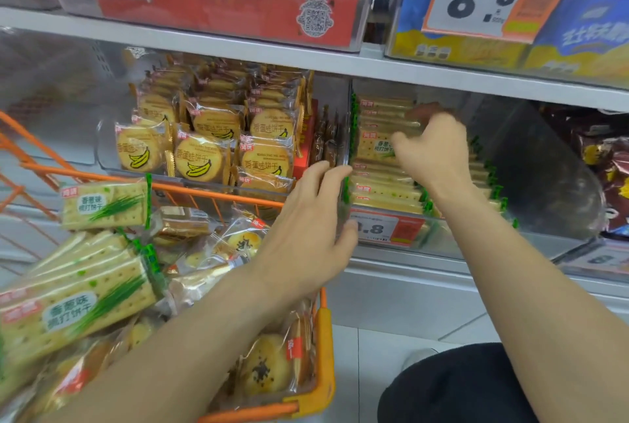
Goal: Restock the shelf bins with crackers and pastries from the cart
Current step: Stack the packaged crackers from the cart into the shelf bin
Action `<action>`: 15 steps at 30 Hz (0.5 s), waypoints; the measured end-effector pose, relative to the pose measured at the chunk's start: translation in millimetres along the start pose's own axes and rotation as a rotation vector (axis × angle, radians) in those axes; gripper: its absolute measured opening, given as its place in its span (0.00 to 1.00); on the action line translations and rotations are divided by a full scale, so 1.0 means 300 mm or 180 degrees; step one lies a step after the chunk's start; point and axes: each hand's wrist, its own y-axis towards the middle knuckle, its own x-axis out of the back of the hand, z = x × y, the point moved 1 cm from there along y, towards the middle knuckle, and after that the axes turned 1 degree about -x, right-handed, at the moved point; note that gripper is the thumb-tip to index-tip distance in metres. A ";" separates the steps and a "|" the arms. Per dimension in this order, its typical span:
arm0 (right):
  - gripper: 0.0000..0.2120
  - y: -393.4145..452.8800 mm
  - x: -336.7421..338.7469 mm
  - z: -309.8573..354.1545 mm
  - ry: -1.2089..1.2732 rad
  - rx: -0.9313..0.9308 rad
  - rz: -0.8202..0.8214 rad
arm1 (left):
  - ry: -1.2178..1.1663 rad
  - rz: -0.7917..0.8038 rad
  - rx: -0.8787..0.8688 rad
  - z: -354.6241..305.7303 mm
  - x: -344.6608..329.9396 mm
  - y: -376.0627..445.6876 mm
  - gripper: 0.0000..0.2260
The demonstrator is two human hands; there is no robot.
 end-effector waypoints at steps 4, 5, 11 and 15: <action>0.04 -0.124 0.011 0.157 0.0299 0.0583 0.0194 | 0.0246 -0.0233 0.0006 -0.009 0.117 -0.039 0.16; 0.04 -0.153 0.007 0.193 0.0363 0.0722 0.0289 | 0.0328 -0.0254 0.0051 -0.010 0.157 -0.052 0.13; 0.02 -0.324 -0.070 0.355 0.0792 0.1511 0.1450 | 0.0921 -0.0023 0.0887 0.080 0.429 -0.178 0.07; 0.02 -0.437 -0.147 0.430 0.0757 0.2114 0.2291 | 0.2024 0.0841 0.1796 0.202 0.557 -0.273 0.10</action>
